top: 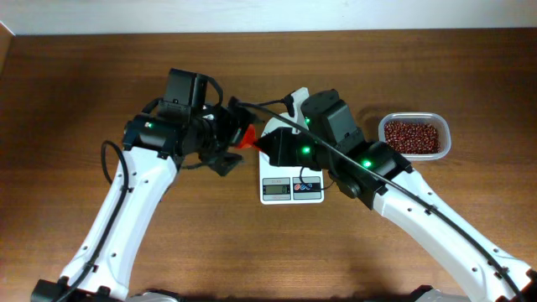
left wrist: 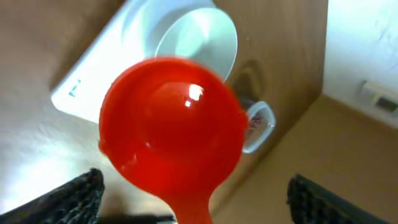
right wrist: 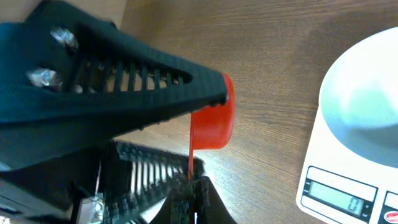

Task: Scoop item into bowl and weigh 50g on scale
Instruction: 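Carry the red scoop with the right gripper over the bean container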

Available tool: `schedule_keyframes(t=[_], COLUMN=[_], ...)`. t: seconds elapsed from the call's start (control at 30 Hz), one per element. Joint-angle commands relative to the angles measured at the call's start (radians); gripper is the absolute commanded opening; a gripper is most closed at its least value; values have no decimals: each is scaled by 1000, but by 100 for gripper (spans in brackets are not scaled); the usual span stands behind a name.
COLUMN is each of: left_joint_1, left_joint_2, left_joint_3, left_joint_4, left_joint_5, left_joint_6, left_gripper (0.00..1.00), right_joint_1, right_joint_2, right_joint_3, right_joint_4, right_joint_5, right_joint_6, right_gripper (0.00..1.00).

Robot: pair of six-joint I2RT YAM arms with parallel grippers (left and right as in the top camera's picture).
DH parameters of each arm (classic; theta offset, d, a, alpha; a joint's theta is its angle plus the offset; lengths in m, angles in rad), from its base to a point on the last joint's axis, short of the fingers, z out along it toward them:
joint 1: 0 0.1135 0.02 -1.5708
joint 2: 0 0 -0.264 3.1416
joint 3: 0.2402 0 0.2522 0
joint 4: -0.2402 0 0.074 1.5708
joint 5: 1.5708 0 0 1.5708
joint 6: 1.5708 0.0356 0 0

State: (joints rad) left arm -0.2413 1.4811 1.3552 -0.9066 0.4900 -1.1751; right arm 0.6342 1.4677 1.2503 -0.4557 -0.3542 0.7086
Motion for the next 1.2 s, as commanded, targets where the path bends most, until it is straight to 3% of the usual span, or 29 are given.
schedule_keyframes(t=[0.0,0.13,0.23,0.33,0.5,0.6,0.83,1.0,1.03,1.1,1.17], left_joint_1=[3,74,74,74,61,35,-53,-53,-53,-53,-53], left_joint_2=[-4,-4,-4,-4,-4,-4,-4,-4,-4,-4,-4], left_joint_3=[14,14,14,14,13,13,13,12,12,12,11], left_joint_4=[2,21,31,23,-5,-11,-11,-14,-14,-14,-15], left_joint_5=[-108,-114,-114,-124,-192,-217,-301,-300,-301,-300,-301], left_joint_6=[268,498,718,789,789,853,912,912,912,912,912], left_gripper=[100,99,100,99,99,97,95,100,99,100,100], right_joint_1=[-75,-255,-401,-559,-702,-702,-703,-732,-742,-748,-747], right_joint_2=[-2,-2,9,32,203,337,595,618,618,618,618], right_joint_3=[50,318,528,589,589,589,589,590,590,590,591], right_joint_4=[-87,-522,-827,-994,-1014,-982,-888,-849,-837,-827,-820], right_joint_5=[-51,-70,64,243,394,409,442,446,445,445,445], right_joint_6=[-91,-325,-447,-526,-695,-805,-810,-809,-805,-806,-806], right_gripper=[4,4,4,4,4,4,4,5,17,33,39])
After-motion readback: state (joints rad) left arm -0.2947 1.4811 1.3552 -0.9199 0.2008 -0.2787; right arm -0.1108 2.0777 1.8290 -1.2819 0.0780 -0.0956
